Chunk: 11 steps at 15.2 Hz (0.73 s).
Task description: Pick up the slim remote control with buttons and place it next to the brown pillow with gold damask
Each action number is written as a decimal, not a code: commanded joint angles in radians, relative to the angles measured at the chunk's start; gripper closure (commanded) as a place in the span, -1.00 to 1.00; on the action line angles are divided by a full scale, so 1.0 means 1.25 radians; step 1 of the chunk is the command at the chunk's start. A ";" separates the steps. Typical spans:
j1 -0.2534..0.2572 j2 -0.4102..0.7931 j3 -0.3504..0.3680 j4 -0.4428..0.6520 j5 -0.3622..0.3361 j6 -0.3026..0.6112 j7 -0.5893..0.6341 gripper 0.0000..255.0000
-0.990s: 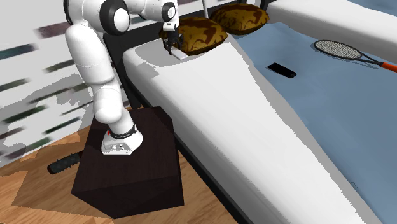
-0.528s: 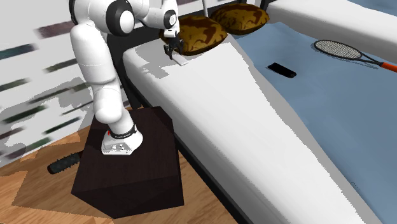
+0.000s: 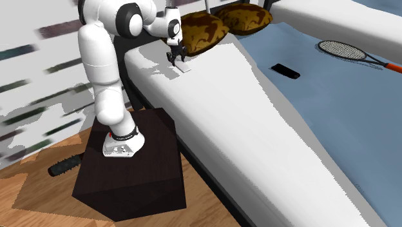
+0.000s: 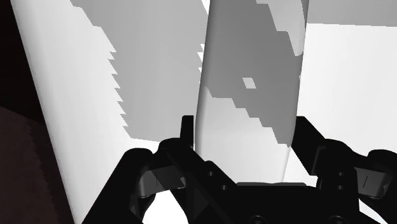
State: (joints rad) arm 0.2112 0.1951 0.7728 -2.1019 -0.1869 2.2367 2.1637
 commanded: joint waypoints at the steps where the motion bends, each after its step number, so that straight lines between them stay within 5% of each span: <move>1: 0.005 0.018 -0.006 -0.007 -0.018 0.020 0.011 1.00; 8: 0.005 0.018 -0.006 -0.007 -0.018 0.020 0.011 1.00; 9: 0.005 0.018 -0.006 -0.007 -0.018 0.020 0.011 -1.00; 11: 0.005 0.018 -0.006 -0.007 -0.018 0.020 0.011 -1.00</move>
State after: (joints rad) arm 0.2180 0.2177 0.7650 -2.1103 -0.2090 2.2612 2.1777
